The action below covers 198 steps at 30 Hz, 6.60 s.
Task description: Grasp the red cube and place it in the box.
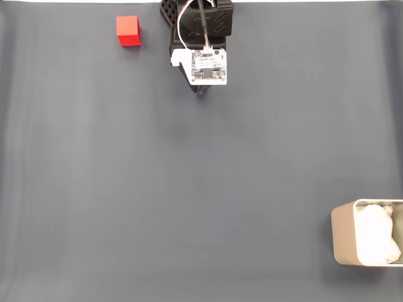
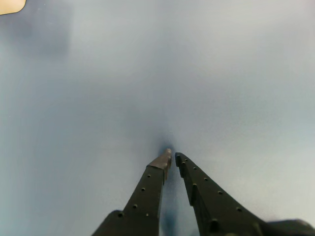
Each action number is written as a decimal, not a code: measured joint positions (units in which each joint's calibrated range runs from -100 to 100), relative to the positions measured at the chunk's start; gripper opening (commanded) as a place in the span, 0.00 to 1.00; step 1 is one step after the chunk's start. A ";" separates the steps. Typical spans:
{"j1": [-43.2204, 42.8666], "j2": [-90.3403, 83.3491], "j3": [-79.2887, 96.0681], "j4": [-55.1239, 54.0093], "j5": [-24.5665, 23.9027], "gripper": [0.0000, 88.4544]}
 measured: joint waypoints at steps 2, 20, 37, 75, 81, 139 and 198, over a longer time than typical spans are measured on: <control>0.00 0.00 0.00 0.00 0.00 0.00; 0.00 0.00 0.00 0.00 0.05 0.00; 0.00 0.00 0.00 0.00 0.05 0.00; 0.74 8.34 -10.22 -23.07 -0.88 0.00; 1.04 21.36 -32.37 -24.26 -0.88 0.00; 38.58 49.93 -72.42 -4.38 0.98 0.00; 67.58 37.00 -48.10 0.40 1.81 0.00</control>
